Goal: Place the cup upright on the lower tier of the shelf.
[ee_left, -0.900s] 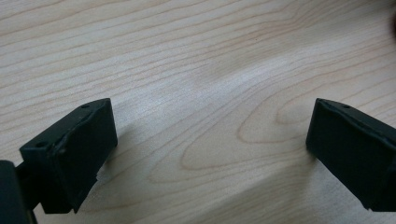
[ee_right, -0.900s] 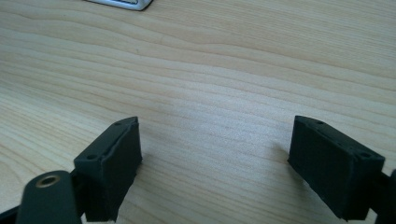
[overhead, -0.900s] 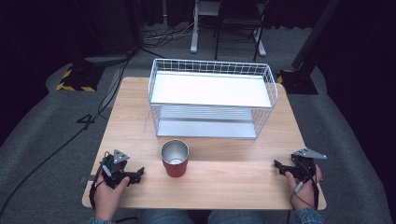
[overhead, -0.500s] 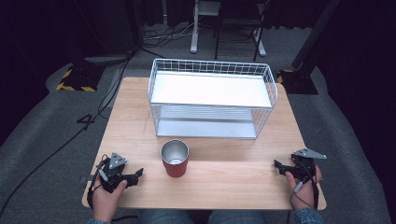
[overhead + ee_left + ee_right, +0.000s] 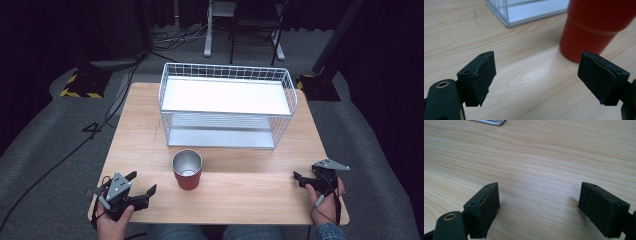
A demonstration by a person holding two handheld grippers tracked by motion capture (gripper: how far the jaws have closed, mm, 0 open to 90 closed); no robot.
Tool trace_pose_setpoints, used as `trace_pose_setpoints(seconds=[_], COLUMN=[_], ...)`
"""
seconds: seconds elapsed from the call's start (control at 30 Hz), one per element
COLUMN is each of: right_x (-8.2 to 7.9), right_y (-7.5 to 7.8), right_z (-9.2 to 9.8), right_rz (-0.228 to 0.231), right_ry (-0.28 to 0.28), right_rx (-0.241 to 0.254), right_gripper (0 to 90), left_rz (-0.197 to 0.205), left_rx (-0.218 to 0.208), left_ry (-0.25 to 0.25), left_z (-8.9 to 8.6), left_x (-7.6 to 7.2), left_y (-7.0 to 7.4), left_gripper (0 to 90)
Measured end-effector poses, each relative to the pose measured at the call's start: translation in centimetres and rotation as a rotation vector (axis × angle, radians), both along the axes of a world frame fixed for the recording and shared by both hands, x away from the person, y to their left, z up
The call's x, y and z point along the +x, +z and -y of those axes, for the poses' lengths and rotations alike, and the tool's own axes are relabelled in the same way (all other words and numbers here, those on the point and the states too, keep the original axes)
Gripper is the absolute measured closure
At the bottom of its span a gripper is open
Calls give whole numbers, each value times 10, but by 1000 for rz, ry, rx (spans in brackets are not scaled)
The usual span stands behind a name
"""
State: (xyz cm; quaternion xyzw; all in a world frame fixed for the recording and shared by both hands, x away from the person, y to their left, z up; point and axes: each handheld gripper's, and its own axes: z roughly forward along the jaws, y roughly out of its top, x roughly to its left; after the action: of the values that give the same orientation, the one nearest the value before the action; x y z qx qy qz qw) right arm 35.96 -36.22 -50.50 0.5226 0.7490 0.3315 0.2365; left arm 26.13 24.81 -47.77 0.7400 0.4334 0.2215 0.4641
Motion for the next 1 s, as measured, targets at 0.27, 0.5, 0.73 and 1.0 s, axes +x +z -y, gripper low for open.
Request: trace_pose_setpoints(seconds=[0.27,0.5,0.73,1.0], right_x=[-1,-1,-1,-1], right_y=[0,0,0,0], right_z=[-1,-1,-1,-2], right_rz=[6,10,7,12], right_ry=[1,0,1,-2], right_rx=[-5,-12,-8,-16], right_gripper=[174,174,174,174], left_rz=[53,81,70,41], left_rx=[-52,-67,-81,-73], left_ry=[-30,-70,-120,-138], left_z=[14,31,47,64], left_x=[-12,-15,-13,-1], left_y=[1,4,3,-1], left_gripper=[156,155,155,154])
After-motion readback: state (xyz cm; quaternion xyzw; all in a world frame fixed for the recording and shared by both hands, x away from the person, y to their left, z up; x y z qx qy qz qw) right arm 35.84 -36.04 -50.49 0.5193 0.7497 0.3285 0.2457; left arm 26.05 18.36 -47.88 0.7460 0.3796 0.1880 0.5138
